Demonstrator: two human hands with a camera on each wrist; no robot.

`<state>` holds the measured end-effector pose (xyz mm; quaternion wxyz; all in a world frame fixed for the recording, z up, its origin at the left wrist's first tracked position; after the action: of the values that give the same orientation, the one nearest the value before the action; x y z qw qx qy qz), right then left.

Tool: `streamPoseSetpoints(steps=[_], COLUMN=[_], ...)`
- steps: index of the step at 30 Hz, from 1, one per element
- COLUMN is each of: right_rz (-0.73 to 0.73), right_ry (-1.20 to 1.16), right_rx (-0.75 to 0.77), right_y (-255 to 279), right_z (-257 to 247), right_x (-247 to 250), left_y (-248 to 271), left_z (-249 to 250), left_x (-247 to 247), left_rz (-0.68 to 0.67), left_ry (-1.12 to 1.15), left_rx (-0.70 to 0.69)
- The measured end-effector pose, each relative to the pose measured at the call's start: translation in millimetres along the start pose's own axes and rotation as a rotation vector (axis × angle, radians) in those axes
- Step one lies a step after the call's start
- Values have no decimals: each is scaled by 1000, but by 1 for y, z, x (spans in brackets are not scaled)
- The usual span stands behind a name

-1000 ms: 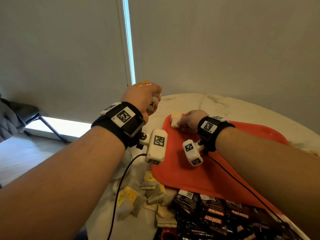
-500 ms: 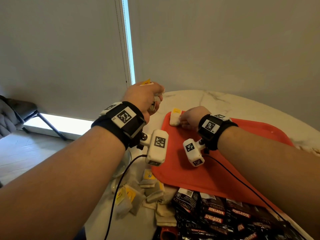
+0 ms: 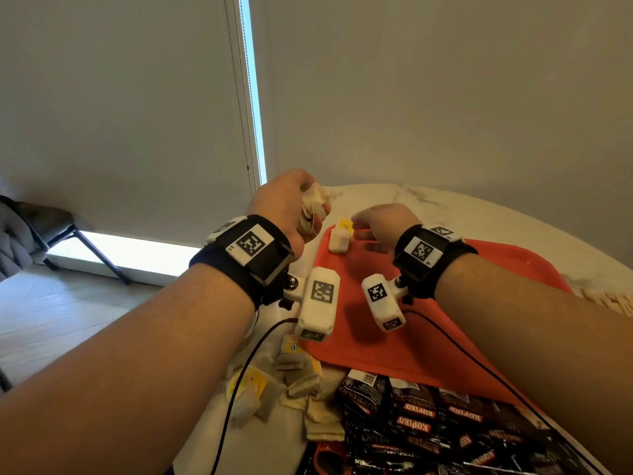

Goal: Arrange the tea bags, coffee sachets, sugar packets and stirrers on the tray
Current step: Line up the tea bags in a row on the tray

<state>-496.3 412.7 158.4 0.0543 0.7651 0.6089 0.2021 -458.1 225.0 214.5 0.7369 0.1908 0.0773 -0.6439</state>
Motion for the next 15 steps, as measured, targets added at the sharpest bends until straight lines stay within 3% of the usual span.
streamPoseSetpoints(steps=[5, 10, 15], right_rz=[-152, -144, -126], right_ry=[-158, 31, 14], right_rx=[279, 405, 439], right_y=[77, 116, 129], right_z=[-39, -45, -47], right_x=[13, 25, 33], left_y=[26, 45, 56], left_z=[-4, -6, -13], left_x=[-10, -16, -15], left_rz=[-99, -207, -214], left_ry=[95, 120, 112], left_rx=[79, 91, 125])
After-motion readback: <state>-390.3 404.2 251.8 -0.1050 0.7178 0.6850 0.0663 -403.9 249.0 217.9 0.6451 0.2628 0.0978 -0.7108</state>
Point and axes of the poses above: each hand's wrist, its own y-axis away from the middle knuckle, its own x-axis out of the back of the hand, z = x × y, the point moved 2 cm from there along -y, towards the middle knuckle, and after that the axes turned 9 degrees about -x, right-handed, at the moved point
